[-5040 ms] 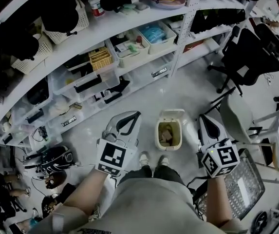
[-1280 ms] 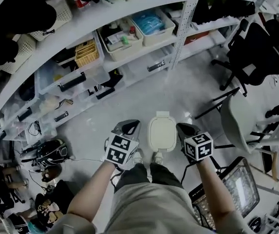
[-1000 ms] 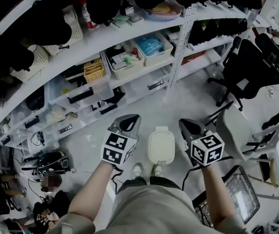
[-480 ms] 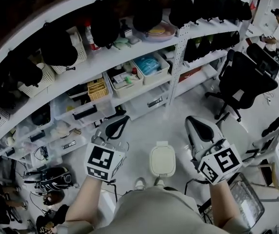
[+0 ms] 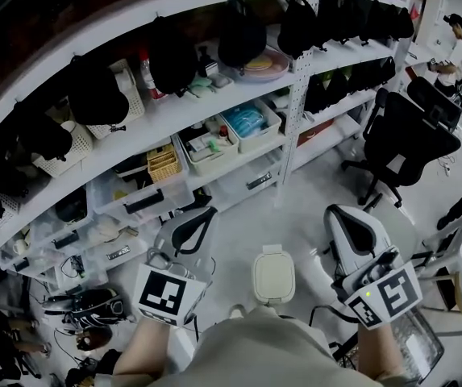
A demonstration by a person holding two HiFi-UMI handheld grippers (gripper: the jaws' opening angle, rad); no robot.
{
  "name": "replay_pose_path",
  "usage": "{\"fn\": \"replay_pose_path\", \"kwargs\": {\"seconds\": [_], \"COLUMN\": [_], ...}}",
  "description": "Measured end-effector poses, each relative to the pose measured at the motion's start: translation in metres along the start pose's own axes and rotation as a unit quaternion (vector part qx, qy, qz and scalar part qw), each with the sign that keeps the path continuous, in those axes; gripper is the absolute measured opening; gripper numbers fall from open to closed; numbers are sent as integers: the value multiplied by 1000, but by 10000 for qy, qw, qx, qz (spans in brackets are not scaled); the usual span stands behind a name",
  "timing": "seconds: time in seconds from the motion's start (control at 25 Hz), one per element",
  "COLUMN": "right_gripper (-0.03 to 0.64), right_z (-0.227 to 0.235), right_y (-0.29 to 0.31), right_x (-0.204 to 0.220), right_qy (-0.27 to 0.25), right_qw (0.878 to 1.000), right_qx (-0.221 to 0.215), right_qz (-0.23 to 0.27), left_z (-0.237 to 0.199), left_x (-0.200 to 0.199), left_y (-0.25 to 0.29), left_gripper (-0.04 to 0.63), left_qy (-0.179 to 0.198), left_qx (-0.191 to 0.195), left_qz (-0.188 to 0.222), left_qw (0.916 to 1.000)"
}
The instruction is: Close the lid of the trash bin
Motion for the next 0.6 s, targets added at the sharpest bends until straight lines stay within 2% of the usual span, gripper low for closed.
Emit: {"fn": "replay_pose_path", "kwargs": {"seconds": [0.16,0.32,0.6], "right_gripper": [3,3,3], "right_z": [3,4,4], "right_y": [6,11,17], "right_x": [1,2,4], "right_qy": [21,9,3], "right_qw": [10000,10000,9999], "right_qx": [-26,-69,-152], "right_qz": [6,-27,-64], "left_z": [-3,-1,1], "left_x": [2,-1,1], "left_y": [3,6,9], "left_gripper": [2,2,2], "left_qy": [310,-13,-6], "left_qx": [92,31,68], "left_qz": [5,-26,-39], "left_qw": [9995,10000,10000]}}
Point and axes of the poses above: the fingertips, and each gripper's own axes: y forward along the fingers, z to its right, x out of its underside, the point moved 6 cm from there along -y, backward along the fingers, and after that the axes turned 4 degrees about -x, right-handed, at the moved point
